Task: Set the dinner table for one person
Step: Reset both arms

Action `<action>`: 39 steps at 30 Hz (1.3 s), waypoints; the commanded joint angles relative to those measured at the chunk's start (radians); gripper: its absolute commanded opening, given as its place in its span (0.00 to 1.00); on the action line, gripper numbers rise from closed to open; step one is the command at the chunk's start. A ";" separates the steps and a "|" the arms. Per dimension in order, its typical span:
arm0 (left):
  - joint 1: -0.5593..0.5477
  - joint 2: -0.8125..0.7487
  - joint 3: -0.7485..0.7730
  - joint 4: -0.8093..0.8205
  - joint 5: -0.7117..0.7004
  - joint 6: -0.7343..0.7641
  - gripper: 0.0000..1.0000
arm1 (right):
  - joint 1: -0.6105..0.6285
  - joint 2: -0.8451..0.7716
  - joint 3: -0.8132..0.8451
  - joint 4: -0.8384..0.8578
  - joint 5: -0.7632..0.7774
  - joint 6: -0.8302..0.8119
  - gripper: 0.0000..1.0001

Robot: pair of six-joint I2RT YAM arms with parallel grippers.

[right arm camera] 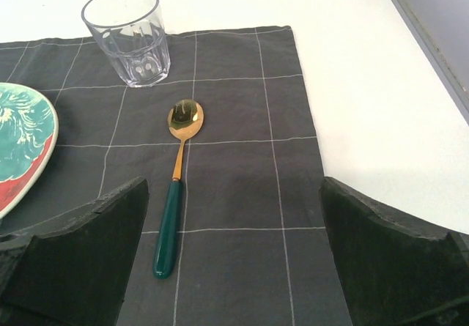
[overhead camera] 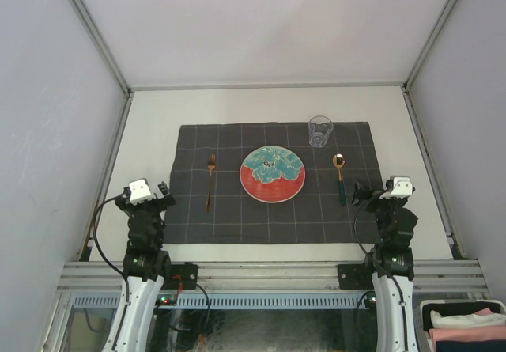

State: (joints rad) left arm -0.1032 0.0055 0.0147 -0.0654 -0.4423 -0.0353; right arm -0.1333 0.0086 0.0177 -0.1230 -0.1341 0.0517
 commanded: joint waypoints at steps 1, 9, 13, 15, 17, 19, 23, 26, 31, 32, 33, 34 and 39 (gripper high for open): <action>0.003 -0.193 -0.096 -0.028 -0.016 -0.009 1.00 | 0.000 -0.020 -0.045 -0.017 -0.021 0.004 1.00; 0.003 -0.193 -0.096 -0.028 -0.016 -0.009 1.00 | 0.000 -0.020 -0.045 -0.017 -0.022 0.003 1.00; 0.003 -0.193 -0.096 -0.028 -0.016 -0.009 1.00 | 0.000 -0.021 -0.045 -0.017 -0.021 0.003 1.00; 0.005 -0.193 -0.096 -0.028 -0.016 -0.009 1.00 | 0.000 -0.020 -0.044 -0.017 -0.022 0.003 1.00; 0.003 -0.192 -0.096 -0.028 -0.016 -0.009 1.00 | 0.000 -0.020 -0.044 -0.016 -0.020 0.004 1.00; 0.004 -0.193 -0.096 -0.028 -0.016 -0.009 1.00 | 0.001 -0.020 -0.044 -0.017 -0.021 0.004 1.00; 0.004 -0.193 -0.096 -0.028 -0.016 -0.009 1.00 | 0.001 -0.019 -0.045 -0.015 -0.040 -0.004 1.00; 0.004 -0.193 -0.096 -0.028 -0.016 -0.009 1.00 | 0.001 -0.014 -0.044 -0.013 -0.067 -0.016 1.00; 0.004 -0.193 -0.096 -0.028 -0.016 -0.009 1.00 | 0.001 -0.016 -0.044 -0.013 -0.067 -0.016 1.00; 0.004 -0.193 -0.096 -0.028 -0.016 -0.009 1.00 | 0.001 -0.014 -0.045 -0.012 -0.067 -0.018 1.00; 0.004 -0.193 -0.096 -0.028 -0.016 -0.009 1.00 | 0.001 -0.013 -0.045 -0.012 -0.067 -0.017 0.99; 0.004 -0.192 -0.096 -0.028 -0.016 -0.009 1.00 | 0.000 -0.014 -0.044 -0.011 -0.068 -0.016 1.00; 0.004 -0.193 -0.096 -0.028 -0.016 -0.009 1.00 | 0.003 -0.006 -0.043 -0.008 -0.066 -0.017 1.00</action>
